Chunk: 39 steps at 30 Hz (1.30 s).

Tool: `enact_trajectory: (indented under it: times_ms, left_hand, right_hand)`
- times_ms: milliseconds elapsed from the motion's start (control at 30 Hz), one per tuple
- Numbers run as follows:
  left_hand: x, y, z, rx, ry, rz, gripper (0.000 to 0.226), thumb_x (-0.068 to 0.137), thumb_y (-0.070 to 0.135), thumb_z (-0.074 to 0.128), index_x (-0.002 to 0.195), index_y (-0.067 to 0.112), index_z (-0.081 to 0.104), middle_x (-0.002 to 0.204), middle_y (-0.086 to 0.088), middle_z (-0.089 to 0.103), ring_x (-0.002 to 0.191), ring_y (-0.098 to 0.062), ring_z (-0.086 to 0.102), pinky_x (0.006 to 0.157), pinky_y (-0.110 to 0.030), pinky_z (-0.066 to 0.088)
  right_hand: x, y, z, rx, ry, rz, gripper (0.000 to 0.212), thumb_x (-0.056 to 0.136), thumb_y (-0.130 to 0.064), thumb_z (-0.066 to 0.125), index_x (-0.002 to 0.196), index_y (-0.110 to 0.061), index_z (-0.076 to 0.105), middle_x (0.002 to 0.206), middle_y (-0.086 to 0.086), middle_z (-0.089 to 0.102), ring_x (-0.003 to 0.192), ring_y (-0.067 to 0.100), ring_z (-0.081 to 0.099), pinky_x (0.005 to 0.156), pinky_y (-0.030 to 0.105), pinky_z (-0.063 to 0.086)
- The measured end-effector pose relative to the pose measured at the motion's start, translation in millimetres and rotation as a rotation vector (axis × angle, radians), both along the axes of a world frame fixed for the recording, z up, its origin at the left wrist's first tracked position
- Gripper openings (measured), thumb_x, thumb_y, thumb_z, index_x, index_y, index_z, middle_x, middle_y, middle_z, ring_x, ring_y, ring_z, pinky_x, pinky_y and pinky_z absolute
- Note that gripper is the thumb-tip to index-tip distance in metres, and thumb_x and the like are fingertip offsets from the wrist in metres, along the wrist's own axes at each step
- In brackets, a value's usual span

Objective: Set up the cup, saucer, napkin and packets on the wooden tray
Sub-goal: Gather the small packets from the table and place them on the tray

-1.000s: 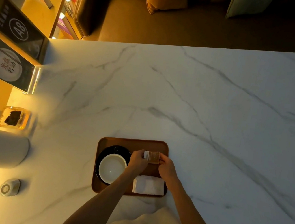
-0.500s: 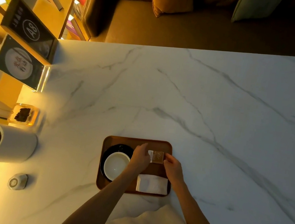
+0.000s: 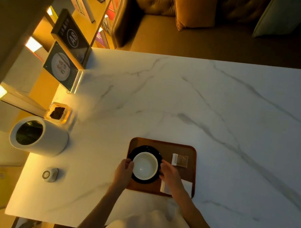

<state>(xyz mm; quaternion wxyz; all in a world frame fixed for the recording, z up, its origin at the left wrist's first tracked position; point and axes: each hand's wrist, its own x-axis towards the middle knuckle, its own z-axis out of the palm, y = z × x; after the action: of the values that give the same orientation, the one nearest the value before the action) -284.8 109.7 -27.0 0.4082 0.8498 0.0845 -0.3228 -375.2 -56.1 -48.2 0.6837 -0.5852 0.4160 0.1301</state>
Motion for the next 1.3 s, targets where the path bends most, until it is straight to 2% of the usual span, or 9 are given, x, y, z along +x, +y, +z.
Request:
enact_trajectory:
  times_ms: [67,167,300,400,600,900,1033,1167,1300]
  left_hand:
    - [-4,4,0,-0.094,0.076,-0.011,0.033,0.099,0.027,0.049,0.124,0.006,0.056,0.109,-0.013,0.064,0.099,-0.029,0.063,0.084,-0.045,0.054]
    - [-5,9,-4,-0.173,0.163,-0.010,0.031,0.099,0.025,0.048,0.125,0.009,0.056,0.106,-0.011,0.065,0.091,-0.025,0.064,0.075,-0.037,0.054]
    - [-7,10,-10,-0.198,0.277,-0.012,0.029,0.100,0.025,0.047,0.124,0.012,0.057,0.100,-0.007,0.064,0.084,-0.020,0.060,0.071,-0.032,0.051]
    - [-7,9,-13,-0.212,0.264,-0.018,0.030,0.100,0.024,0.045,0.126,0.012,0.056,0.098,-0.002,0.062,0.090,-0.021,0.061,0.080,-0.036,0.055]
    - [-6,11,-14,-0.222,0.256,-0.002,0.034,0.102,0.024,0.043,0.131,0.011,0.052,0.111,-0.005,0.059,0.106,-0.025,0.059,0.093,-0.042,0.053]
    - [-7,12,-15,-0.238,0.273,0.036,0.036,0.102,0.025,0.042,0.135,0.013,0.048,0.111,-0.004,0.058,0.100,-0.021,0.059,0.089,-0.039,0.054]
    - [-7,12,-14,-0.241,0.276,0.049,0.035,0.102,0.025,0.042,0.134,0.012,0.048,0.113,-0.005,0.057,0.098,-0.019,0.059,0.080,-0.032,0.054]
    - [-8,11,-13,-0.235,0.274,0.049,0.035,0.102,0.025,0.042,0.134,0.012,0.049,0.110,-0.003,0.057,0.104,-0.024,0.059,0.089,-0.039,0.054]
    - [-9,11,-12,-0.221,0.265,0.054,0.035,0.102,0.026,0.042,0.133,0.012,0.050,0.101,0.003,0.058,0.095,-0.018,0.058,0.091,-0.042,0.053]
  right_hand:
    - [1,16,0,0.045,0.031,-0.044,0.043,0.097,-0.028,0.050,0.137,-0.012,0.047,0.115,0.006,0.058,0.114,0.027,0.056,0.096,0.040,0.051]
    - [0,30,0,-0.008,0.049,-0.016,0.048,0.098,-0.029,0.048,0.142,-0.012,0.041,0.113,0.012,0.058,0.117,0.037,0.054,0.100,0.049,0.047]
    - [-2,34,3,-0.090,0.046,0.017,0.047,0.100,-0.028,0.044,0.144,-0.012,0.037,0.130,0.011,0.053,0.123,0.029,0.050,0.103,0.045,0.045]
    - [-1,38,3,-0.165,0.031,0.027,0.046,0.101,-0.029,0.041,0.144,-0.012,0.038,0.139,0.012,0.050,0.128,0.026,0.045,0.107,0.041,0.042]
    - [0,41,-1,-0.254,0.032,0.048,0.046,0.101,-0.031,0.040,0.143,-0.014,0.040,0.141,0.010,0.050,0.130,0.024,0.045,0.107,0.036,0.040]
    - [1,42,-3,-0.263,0.048,0.044,0.046,0.101,-0.032,0.039,0.144,-0.014,0.039,0.139,0.011,0.052,0.128,0.025,0.047,0.107,0.041,0.041]
    - [1,41,-2,-0.248,0.043,0.036,0.045,0.101,-0.031,0.039,0.143,-0.015,0.040,0.139,0.011,0.052,0.127,0.025,0.047,0.107,0.041,0.041]
    - [1,41,1,-0.226,0.039,0.033,0.046,0.101,-0.031,0.040,0.143,-0.014,0.040,0.139,0.011,0.052,0.127,0.026,0.047,0.106,0.040,0.041]
    - [1,40,4,-0.225,0.054,0.040,0.046,0.101,-0.031,0.039,0.144,-0.015,0.039,0.140,0.010,0.050,0.128,0.025,0.046,0.108,0.040,0.040]
